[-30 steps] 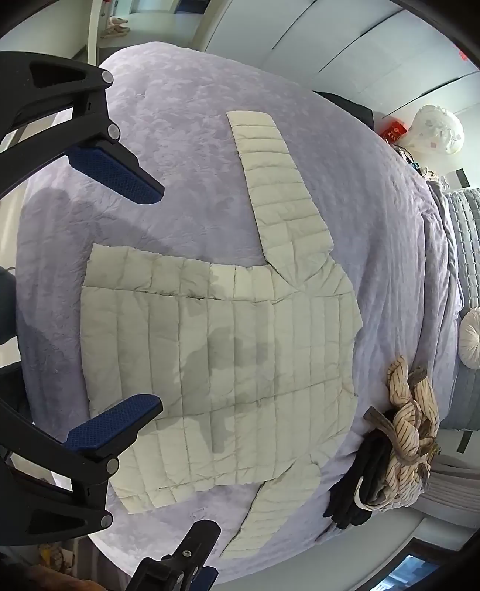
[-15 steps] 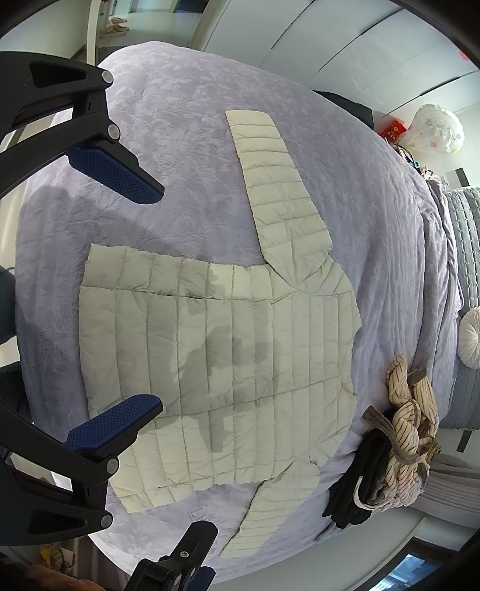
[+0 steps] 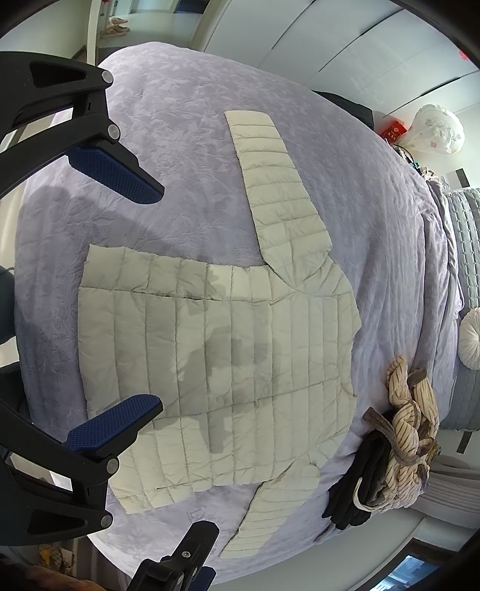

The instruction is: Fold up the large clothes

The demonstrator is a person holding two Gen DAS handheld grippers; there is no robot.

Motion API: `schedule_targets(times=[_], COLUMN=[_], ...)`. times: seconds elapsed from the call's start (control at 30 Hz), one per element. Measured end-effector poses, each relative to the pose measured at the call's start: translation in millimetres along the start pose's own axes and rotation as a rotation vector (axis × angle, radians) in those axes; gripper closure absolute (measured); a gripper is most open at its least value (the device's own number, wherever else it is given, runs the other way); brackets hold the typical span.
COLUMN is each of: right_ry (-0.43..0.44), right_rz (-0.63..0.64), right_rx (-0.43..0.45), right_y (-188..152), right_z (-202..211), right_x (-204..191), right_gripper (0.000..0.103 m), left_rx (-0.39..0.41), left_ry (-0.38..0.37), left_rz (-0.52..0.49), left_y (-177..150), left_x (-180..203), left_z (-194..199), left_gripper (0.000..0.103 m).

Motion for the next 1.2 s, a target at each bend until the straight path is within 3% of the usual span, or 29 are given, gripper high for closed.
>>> schedule_targets(times=[1.2], right_ry=[-0.002], right_rz=[0.004], right_rx=[0.0], right_y=[1.8], right_z=[-1.4], right_x=[0.4], right_gripper=[0.0], left_rx=[0.001], left_ry=[-0.002], left_rz=[0.0], left_y=[1.7], left_x=[-3.1], left_z=[-2.7], left_gripper=[0.0])
Point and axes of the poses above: each gripper's, at about its wrist camera, not at the fingertips, and z roughly against the way its jaws point, x to its right, y to its top, the point moved 1 cm from there along -z, roughly the way its jaws point, and after that the axes turned 14 degrees about -z, right-handed, at the moved point
